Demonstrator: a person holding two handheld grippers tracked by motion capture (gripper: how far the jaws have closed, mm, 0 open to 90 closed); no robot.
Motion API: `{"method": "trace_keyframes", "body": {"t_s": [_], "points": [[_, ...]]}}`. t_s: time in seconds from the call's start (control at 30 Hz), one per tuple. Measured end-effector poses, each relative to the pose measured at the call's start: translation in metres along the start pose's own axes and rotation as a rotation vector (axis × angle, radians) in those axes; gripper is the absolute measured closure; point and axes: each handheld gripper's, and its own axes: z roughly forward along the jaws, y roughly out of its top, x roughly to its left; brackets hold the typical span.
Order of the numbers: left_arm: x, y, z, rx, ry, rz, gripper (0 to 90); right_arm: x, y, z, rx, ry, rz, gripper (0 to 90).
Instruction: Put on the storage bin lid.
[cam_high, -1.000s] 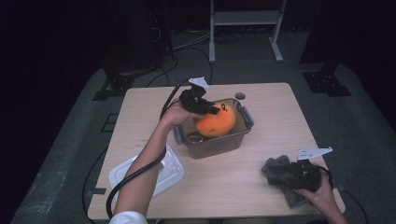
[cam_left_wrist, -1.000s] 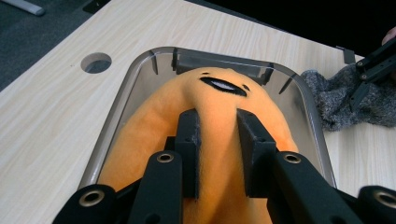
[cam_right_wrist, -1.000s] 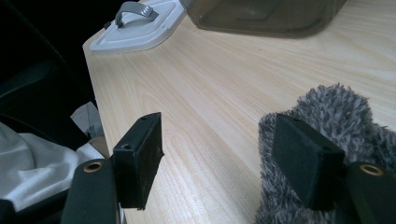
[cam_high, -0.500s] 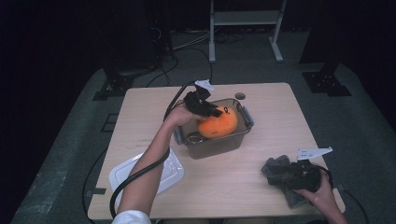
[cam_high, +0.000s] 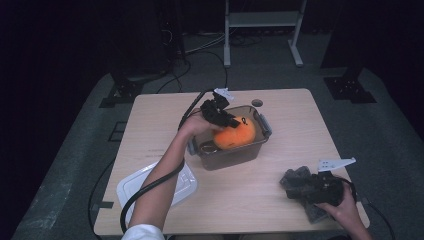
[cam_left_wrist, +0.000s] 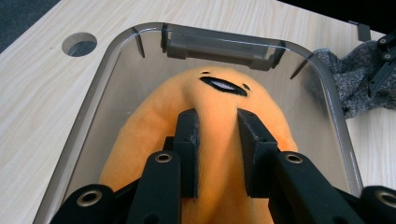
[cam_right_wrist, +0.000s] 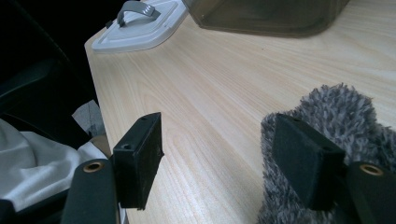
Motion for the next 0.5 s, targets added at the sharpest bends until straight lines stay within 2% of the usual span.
{"method": "trace_keyframes", "body": {"t_s": [0.5], "points": [[-0.0008, -0.0003, 0.0085, 0.054, -0.008, 0.007, 70.2, 0.0003, 0.0, 0.0, 0.001, 0.003, 0.0, 32.5]]}}
